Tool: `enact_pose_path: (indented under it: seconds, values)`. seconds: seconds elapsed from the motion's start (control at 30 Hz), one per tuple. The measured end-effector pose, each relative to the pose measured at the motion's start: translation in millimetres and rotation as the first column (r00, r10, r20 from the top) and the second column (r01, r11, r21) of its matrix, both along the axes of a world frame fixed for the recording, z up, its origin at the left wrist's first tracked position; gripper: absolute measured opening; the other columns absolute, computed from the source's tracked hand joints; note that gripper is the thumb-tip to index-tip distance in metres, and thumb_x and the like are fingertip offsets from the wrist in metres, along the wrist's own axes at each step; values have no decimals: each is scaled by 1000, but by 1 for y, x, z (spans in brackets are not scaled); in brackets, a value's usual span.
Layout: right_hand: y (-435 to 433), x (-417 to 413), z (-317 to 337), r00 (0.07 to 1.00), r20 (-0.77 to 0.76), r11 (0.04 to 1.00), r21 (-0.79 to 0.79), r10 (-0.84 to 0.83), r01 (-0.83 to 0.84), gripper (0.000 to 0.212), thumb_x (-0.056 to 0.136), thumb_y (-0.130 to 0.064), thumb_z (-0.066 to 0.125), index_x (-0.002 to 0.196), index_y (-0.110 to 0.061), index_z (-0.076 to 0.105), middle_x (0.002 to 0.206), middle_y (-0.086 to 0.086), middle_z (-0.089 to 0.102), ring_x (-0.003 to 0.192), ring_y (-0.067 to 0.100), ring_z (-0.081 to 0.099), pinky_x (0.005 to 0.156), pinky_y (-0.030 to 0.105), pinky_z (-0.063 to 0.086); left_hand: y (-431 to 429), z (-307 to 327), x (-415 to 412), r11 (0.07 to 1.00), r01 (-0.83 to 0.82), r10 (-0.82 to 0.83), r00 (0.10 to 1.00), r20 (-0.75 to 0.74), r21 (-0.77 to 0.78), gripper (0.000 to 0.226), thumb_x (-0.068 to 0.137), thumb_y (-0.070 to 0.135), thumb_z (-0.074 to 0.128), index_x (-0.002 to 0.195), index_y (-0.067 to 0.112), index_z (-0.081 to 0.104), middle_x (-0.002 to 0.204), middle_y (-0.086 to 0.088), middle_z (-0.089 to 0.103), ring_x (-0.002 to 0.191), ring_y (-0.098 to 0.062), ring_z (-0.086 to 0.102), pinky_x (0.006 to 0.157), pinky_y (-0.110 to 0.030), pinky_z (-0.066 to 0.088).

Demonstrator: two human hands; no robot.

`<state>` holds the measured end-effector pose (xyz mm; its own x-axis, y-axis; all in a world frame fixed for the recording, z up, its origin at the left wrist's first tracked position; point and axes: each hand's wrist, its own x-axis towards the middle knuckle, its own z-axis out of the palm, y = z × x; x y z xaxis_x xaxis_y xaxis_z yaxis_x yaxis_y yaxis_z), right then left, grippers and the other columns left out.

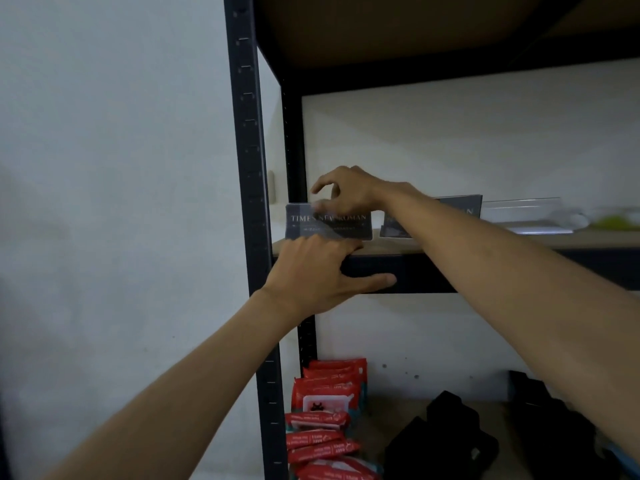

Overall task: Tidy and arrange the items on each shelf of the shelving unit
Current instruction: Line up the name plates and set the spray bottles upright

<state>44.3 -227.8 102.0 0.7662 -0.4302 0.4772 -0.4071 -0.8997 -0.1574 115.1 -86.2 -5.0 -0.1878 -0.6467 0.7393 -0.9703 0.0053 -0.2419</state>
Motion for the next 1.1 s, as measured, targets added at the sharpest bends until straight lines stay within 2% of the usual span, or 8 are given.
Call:
enact_pose_path:
  seconds: [0.1, 0.17, 0.23, 0.3, 0.43, 0.53, 0.73, 1.1]
  values:
    - [1, -30, 16, 1000, 8, 999, -44, -25, 26, 41, 96, -43, 62, 132, -24, 61, 134, 6, 60, 105, 15, 58, 103, 36, 42, -2, 3, -2, 999, 37, -38, 998, -46, -7, 79, 88, 81, 11, 111, 32, 67, 102, 10, 66, 71, -1, 53, 55, -12, 29]
    - [-1, -57, 31, 985, -106, 990, -57, -136, 131, 43, 94, -50, 61, 131, -29, 61, 135, 0, 58, 115, 18, 57, 105, 39, 42, -6, 7, -4, 997, 68, -67, 996, -60, 20, 81, 86, 81, 6, 110, 31, 66, 103, 8, 65, 75, -4, 55, 58, -16, 37]
    - [-5, -84, 44, 919, -290, 963, -43, -268, 267, 53, 89, -57, 63, 136, -32, 56, 127, -2, 57, 117, 23, 57, 100, 46, 48, -10, 11, -9, 993, 101, -99, 994, -43, 65, 73, 87, 83, 13, 108, 33, 63, 98, 6, 64, 77, -9, 58, 66, -25, 48]
    - [-10, -104, 52, 824, -428, 919, -45, -372, 391, 63, 85, -57, 68, 140, -31, 50, 126, 1, 59, 112, 25, 59, 93, 46, 53, -14, 17, -20, 990, 91, -91, 996, -9, 111, 70, 86, 85, 20, 115, 36, 60, 93, 6, 64, 77, -10, 58, 72, -32, 51]
    - [-22, -121, 47, 714, -546, 863, -34, -439, 504, 65, 81, -46, 77, 137, -24, 52, 123, 4, 59, 103, 22, 62, 83, 41, 57, -29, 28, -44, 985, 59, -58, 998, -11, 161, 74, 85, 84, 28, 121, 31, 64, 90, 3, 66, 79, -12, 61, 78, -30, 48]
    - [-33, -126, 36, 751, -511, 876, -8, -419, 483, 60, 81, -34, 81, 133, -22, 54, 109, -1, 55, 98, 23, 62, 73, 36, 58, -38, 29, -58, 969, 83, -77, 996, -37, 231, 74, 85, 85, 26, 118, 31, 65, 83, 6, 62, 78, -11, 58, 76, -30, 39]
    - [-47, -135, 31, 829, -447, 905, 90, -336, 415, 53, 82, -26, 82, 127, -31, 55, 111, -1, 60, 105, 25, 62, 92, 47, 56, -44, 19, -60, 974, 46, -49, 999, 10, 222, 82, 81, 89, 16, 124, 36, 62, 89, 4, 63, 83, -19, 62, 81, -37, 49]
    - [-50, -126, 26, 879, -391, 932, 118, -272, 341, 45, 90, -9, 70, 124, -33, 53, 117, 7, 57, 111, 30, 59, 97, 48, 53, -48, 15, -55, 968, 153, -142, 988, -65, 198, 76, 75, 94, 22, 115, 43, 62, 94, 11, 62, 84, -13, 62, 81, -38, 55]
